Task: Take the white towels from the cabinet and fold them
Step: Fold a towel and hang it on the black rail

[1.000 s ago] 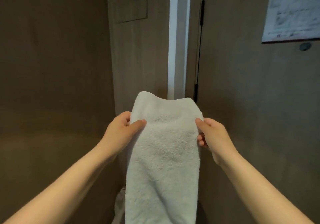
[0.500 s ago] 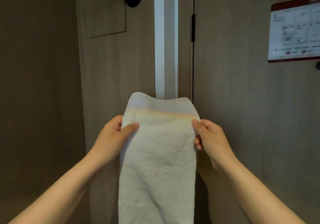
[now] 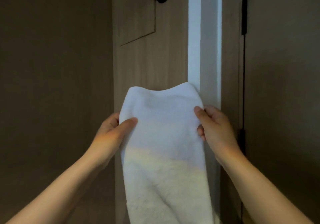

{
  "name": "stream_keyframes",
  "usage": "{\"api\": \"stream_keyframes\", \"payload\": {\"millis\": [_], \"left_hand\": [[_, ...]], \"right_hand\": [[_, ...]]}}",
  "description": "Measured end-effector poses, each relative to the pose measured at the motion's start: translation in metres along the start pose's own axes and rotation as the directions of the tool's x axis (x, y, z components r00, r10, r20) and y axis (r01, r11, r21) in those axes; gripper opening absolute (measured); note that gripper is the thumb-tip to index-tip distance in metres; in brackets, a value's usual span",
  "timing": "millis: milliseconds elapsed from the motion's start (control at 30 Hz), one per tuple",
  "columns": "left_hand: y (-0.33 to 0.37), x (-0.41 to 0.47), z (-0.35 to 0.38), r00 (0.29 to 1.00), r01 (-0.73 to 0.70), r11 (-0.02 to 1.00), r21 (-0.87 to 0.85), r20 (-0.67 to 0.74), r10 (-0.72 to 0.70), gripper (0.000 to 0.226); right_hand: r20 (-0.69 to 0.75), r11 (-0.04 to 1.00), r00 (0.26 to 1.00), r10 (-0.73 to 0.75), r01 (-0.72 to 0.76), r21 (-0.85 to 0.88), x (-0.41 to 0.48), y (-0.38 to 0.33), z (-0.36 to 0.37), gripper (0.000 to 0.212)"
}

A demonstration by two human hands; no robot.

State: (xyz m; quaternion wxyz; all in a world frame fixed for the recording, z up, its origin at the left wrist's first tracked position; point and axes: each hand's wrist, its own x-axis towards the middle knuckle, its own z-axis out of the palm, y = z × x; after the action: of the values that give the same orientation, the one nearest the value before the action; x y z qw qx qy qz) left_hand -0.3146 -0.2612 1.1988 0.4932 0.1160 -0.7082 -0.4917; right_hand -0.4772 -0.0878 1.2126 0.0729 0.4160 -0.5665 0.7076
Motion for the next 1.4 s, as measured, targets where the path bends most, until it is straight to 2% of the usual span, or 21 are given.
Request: {"api": "stream_keyframes", "payload": {"millis": [67, 233, 500, 667, 767, 800, 867, 900, 967, 1000, 1067, 1200, 1233, 1300, 1400], "left_hand": [[0.003, 0.001, -0.004, 0.997, 0.008, 1.0, 0.016, -0.082, -0.007, 0.018], [0.018, -0.003, -0.012, 0.961, 0.021, 0.993, 0.116, -0.275, 0.012, 0.008], [0.051, -0.047, -0.016, 0.877, 0.05, 0.953, 0.297, -0.469, 0.1, 0.047], [0.072, -0.062, -0.013, 0.776, 0.027, 0.893, 0.449, -0.572, 0.265, 0.05], [0.091, -0.064, -0.011, 0.722, -0.004, 0.875, 0.485, -0.604, 0.338, 0.057], [0.097, -0.065, -0.012, 0.72, -0.02, 0.86, 0.51, -0.589, 0.366, 0.064], [0.111, -0.067, -0.012, 0.748, -0.037, 0.788, 0.615, -0.506, 0.43, 0.063], [0.117, -0.067, -0.012, 0.771, -0.049, 0.738, 0.672, -0.444, 0.456, 0.055], [0.126, -0.064, -0.012, 0.809, -0.082, 0.66, 0.746, -0.337, 0.481, 0.036], [0.13, -0.063, -0.012, 0.82, -0.098, 0.647, 0.756, -0.307, 0.483, 0.029], [0.137, -0.06, -0.015, 0.832, -0.108, 0.653, 0.749, -0.292, 0.472, 0.026], [0.147, -0.061, -0.024, 0.839, -0.114, 0.628, 0.77, -0.263, 0.476, 0.038], [0.149, -0.061, -0.025, 0.842, -0.13, 0.608, 0.784, -0.236, 0.484, 0.042], [0.157, -0.059, -0.029, 0.846, -0.155, 0.54, 0.827, -0.171, 0.505, 0.053], [0.176, -0.053, -0.037, 0.86, -0.14, 0.359, 0.923, -0.066, 0.507, 0.073]], "right_hand": [[0.058, 0.999, 0.997, -0.047, 0.046, 0.018, 0.015, 0.004, 0.008, 0.037], [0.191, 0.983, 0.975, -0.115, 0.084, 0.163, 0.047, 0.009, 0.024, 0.033], [0.4, 0.945, 0.895, -0.199, 0.067, 0.32, 0.066, 0.01, 0.051, 0.032], [0.39, 0.933, 0.865, -0.316, 0.21, 0.291, 0.074, 0.008, 0.061, 0.032], [0.352, 0.912, 0.864, -0.36, 0.247, 0.327, 0.079, 0.0, 0.067, 0.016], [0.33, 0.908, 0.873, -0.359, 0.245, 0.339, 0.08, -0.004, 0.069, 0.009], [0.268, 0.888, 0.876, -0.401, 0.299, 0.349, 0.081, -0.008, 0.072, 0.029], [0.243, 0.865, 0.851, -0.466, 0.381, 0.326, 0.081, -0.01, 0.072, 0.031], [0.236, 0.806, 0.776, -0.585, 0.524, 0.275, 0.081, -0.017, 0.073, 0.018], [0.239, 0.788, 0.756, -0.609, 0.542, 0.293, 0.083, -0.019, 0.074, 0.014], [0.288, 0.787, 0.746, -0.601, 0.488, 0.378, 0.088, -0.023, 0.074, 0.017], [0.383, 0.77, 0.681, -0.624, 0.454, 0.448, 0.098, -0.027, 0.068, 0.025], [0.405, 0.762, 0.65, -0.643, 0.486, 0.428, 0.101, -0.028, 0.066, 0.033], [0.403, 0.702, 0.58, -0.708, 0.639, 0.314, 0.107, -0.031, 0.064, 0.053], [0.427, 0.604, 0.501, -0.753, 0.783, 0.147, 0.117, -0.043, 0.064, 0.07]]}}
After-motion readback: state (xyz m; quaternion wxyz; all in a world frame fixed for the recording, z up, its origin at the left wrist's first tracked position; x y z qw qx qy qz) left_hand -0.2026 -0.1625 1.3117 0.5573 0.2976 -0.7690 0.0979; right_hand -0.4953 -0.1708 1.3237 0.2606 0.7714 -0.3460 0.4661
